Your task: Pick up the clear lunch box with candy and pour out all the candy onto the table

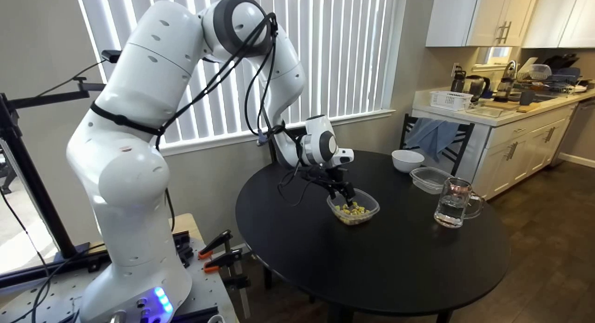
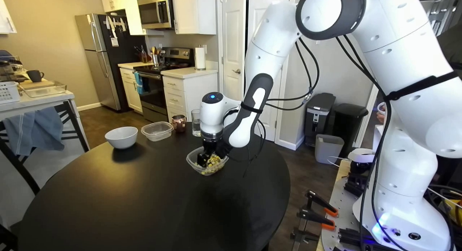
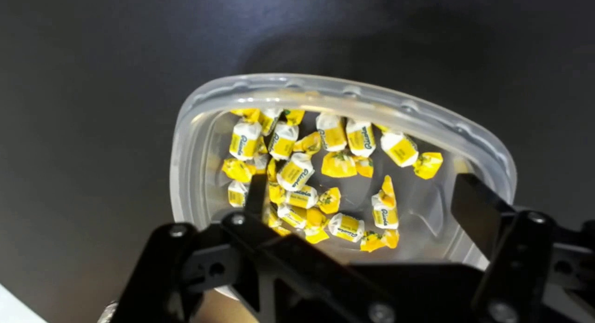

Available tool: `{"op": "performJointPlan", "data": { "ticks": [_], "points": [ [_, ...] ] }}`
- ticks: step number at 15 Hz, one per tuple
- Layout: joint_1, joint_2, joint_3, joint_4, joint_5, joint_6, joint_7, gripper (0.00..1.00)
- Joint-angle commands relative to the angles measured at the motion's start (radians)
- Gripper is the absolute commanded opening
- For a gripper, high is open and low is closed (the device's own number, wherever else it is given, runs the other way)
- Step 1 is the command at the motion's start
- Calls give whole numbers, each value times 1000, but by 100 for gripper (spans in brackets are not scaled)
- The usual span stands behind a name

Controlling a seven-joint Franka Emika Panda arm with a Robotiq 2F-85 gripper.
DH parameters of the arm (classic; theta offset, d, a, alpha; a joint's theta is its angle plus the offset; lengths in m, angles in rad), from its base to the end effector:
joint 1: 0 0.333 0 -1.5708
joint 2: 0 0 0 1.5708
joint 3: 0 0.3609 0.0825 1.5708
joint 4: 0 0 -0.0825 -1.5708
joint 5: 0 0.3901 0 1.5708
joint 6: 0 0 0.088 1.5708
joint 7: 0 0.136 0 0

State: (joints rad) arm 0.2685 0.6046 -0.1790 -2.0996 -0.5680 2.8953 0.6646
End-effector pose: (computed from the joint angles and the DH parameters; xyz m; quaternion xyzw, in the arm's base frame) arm 0.6136 0.0838 0.1471 0.9863 0.0033 0.1303 0.1010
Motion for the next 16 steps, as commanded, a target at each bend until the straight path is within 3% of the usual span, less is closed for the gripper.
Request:
{"op": "performJointPlan", "data": {
  "ticks": [1, 6, 11, 16],
  "points": [
    [-20, -72, 66, -101, 145, 53, -156, 100],
    [-29, -111, 123, -174, 313, 42, -308, 100],
    [-41, -154, 124, -234, 362, 45, -396, 100],
    [-118, -215, 202, -290, 448, -2, -484, 100]
  ]
}}
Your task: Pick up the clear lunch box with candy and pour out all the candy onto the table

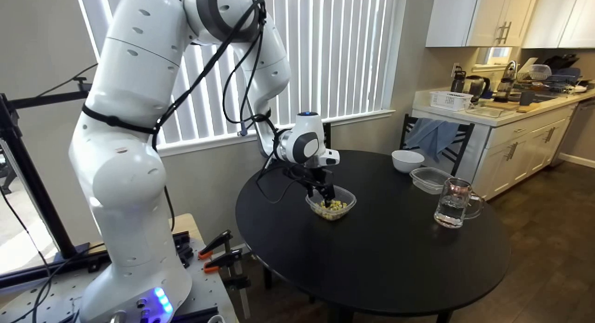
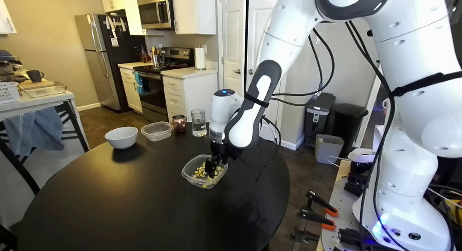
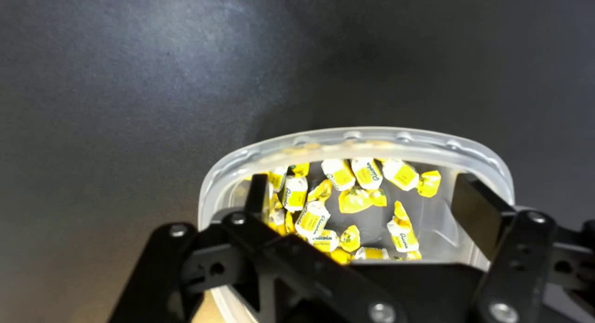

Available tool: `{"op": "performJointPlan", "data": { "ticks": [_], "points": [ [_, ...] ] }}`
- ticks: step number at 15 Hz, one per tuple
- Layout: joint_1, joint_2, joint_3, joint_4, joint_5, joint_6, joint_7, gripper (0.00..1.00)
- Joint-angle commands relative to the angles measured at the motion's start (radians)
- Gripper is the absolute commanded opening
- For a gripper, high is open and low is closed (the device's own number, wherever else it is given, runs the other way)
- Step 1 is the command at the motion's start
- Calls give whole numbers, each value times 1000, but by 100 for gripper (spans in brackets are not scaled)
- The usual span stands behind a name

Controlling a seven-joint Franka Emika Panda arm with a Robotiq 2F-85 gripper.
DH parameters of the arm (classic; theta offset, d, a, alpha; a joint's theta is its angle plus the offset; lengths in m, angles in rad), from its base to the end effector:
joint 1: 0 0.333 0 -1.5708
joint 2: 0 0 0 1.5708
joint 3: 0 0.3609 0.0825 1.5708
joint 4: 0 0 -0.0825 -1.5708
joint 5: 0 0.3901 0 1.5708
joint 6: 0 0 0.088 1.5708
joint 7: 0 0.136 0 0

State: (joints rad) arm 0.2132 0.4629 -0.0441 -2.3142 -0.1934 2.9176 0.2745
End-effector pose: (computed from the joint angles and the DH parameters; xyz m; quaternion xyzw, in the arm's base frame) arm 0.5468 0.1034 0.1613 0.9960 0.0430 0.0758 0.0215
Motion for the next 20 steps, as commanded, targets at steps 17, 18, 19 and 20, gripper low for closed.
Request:
{"op": "performJointPlan", "data": {
  "ticks": [17, 18, 19, 20],
  "points": [
    [210, -45, -246, 39, -170, 110, 132, 100],
    [222, -32, -249, 57, -160, 110, 140, 100],
    [232, -17, -247, 78, -152, 109, 148, 100],
    [239, -6, -243, 95, -146, 106, 154, 100]
  ]
}}
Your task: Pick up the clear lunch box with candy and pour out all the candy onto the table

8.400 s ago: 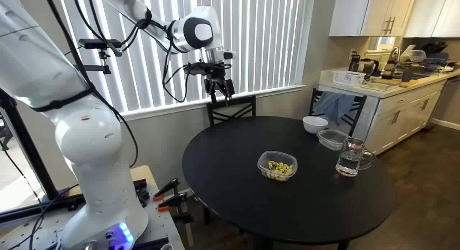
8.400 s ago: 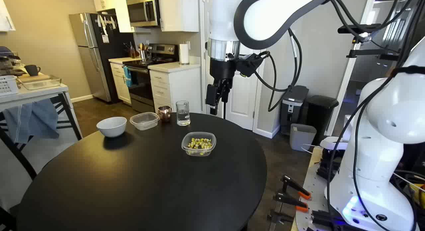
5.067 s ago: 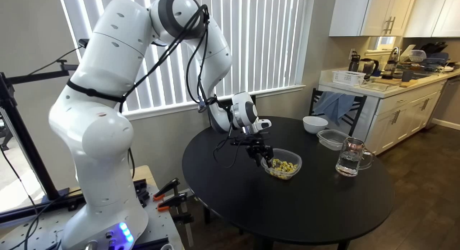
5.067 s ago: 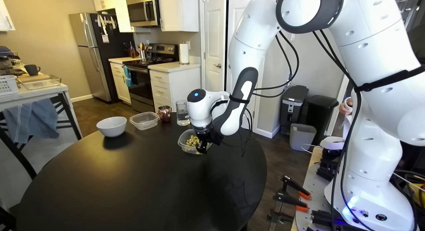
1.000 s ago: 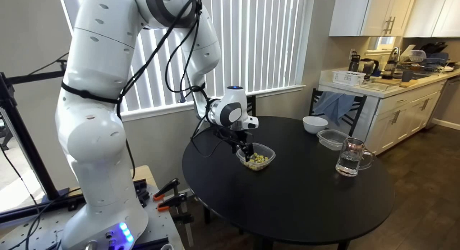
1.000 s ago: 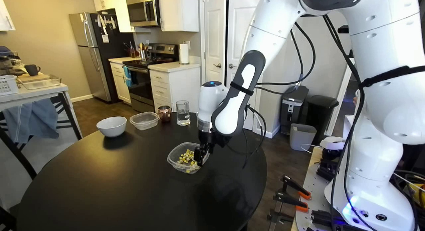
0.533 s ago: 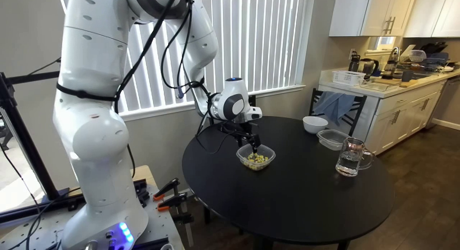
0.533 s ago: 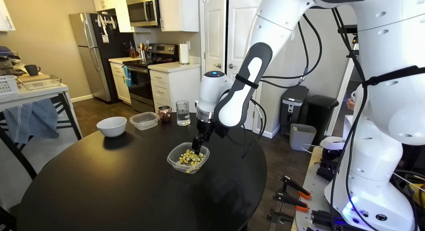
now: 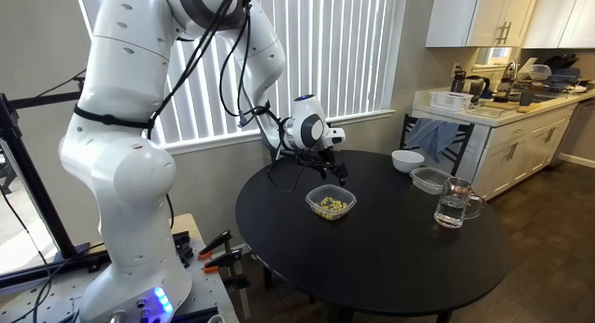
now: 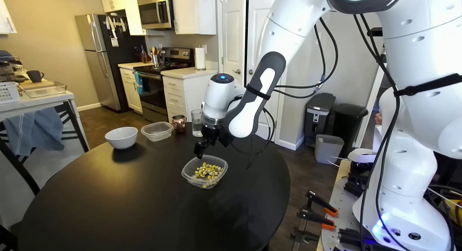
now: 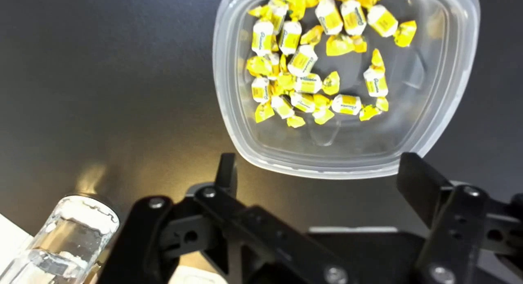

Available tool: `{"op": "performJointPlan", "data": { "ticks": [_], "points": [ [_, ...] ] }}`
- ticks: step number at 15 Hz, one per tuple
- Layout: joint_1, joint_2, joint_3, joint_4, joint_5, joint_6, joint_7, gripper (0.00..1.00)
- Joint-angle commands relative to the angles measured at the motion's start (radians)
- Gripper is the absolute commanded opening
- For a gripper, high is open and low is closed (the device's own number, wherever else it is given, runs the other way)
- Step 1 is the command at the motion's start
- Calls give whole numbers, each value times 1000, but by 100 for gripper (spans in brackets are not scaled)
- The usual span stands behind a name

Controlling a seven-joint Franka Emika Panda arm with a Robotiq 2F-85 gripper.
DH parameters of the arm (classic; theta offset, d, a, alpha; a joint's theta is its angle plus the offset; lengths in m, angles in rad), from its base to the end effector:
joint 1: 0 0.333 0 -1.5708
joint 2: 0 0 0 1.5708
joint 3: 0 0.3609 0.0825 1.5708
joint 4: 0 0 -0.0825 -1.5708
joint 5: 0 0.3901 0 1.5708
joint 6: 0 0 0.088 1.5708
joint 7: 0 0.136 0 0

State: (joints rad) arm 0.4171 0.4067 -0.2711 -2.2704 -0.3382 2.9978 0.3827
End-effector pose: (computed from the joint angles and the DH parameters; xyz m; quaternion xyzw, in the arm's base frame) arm 0.5815 0.1091 0.2231 0.9805 0.0636 0.1773 0.0570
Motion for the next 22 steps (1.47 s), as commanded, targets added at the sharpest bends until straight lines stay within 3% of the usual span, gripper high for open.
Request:
{"op": "performJointPlan", "data": {
  "ticks": [1, 8, 17, 18, 19, 22],
  "points": [
    [37, 60, -5, 67, 6, 24, 48, 100],
    [8, 97, 126, 86, 145, 16, -3, 100],
    [1, 178, 122, 79, 183, -9, -16, 100],
    [-19, 184, 143, 76, 189, 1, -32, 75],
    [-32, 189, 158, 76, 193, 5, -45, 74],
    [-42, 197, 170, 79, 202, -2, -56, 54]
  ]
}}
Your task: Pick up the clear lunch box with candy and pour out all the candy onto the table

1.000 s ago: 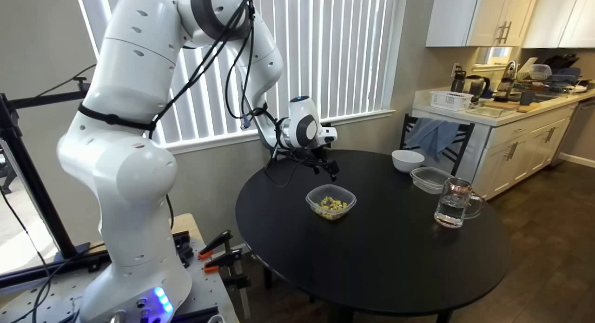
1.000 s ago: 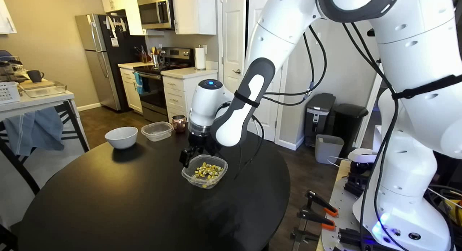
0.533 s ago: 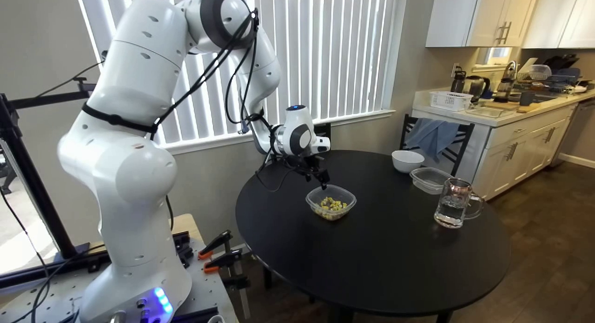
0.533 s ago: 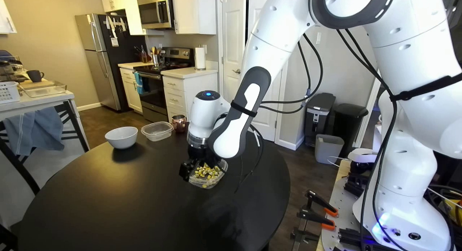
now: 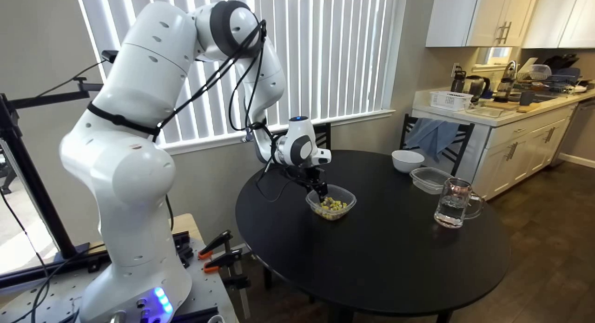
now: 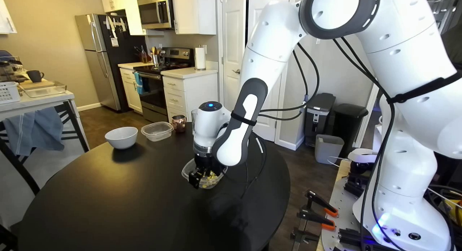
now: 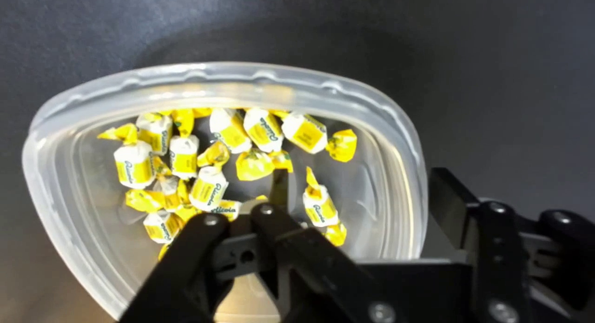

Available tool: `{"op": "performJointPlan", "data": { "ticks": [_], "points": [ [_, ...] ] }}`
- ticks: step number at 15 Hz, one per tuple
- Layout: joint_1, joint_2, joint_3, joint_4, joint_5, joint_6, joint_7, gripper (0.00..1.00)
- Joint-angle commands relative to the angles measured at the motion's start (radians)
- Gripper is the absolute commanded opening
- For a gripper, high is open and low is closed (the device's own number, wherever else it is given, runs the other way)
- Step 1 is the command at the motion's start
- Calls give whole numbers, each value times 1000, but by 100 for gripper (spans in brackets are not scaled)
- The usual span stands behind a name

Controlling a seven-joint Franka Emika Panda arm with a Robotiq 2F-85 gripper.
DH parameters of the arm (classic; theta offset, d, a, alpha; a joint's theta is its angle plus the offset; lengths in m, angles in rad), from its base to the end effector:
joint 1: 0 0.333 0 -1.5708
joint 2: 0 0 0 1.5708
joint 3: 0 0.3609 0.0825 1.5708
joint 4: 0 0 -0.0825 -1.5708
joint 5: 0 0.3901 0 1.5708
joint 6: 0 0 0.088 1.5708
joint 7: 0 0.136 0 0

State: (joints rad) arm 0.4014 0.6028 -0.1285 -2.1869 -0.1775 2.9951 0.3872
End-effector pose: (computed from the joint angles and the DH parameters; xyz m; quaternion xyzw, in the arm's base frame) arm 0.5730 0.1715 0.1322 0.9922 0.0441 0.1144 0.0209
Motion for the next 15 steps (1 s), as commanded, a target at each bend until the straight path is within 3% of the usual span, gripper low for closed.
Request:
{"op": "performJointPlan", "data": {
  "ticks": [1, 8, 10, 11, 15],
  "points": [
    [-29, 1, 29, -4, 43, -2, -66, 46],
    [-32, -4, 9, -5, 38, -12, -79, 2],
    [-40, -17, 8, -6, 45, -18, -79, 0],
    [-69, -35, 33, -9, 64, -13, -83, 1],
    [-307, -130, 254, -30, 249, 23, -151, 1]
  ]
}}
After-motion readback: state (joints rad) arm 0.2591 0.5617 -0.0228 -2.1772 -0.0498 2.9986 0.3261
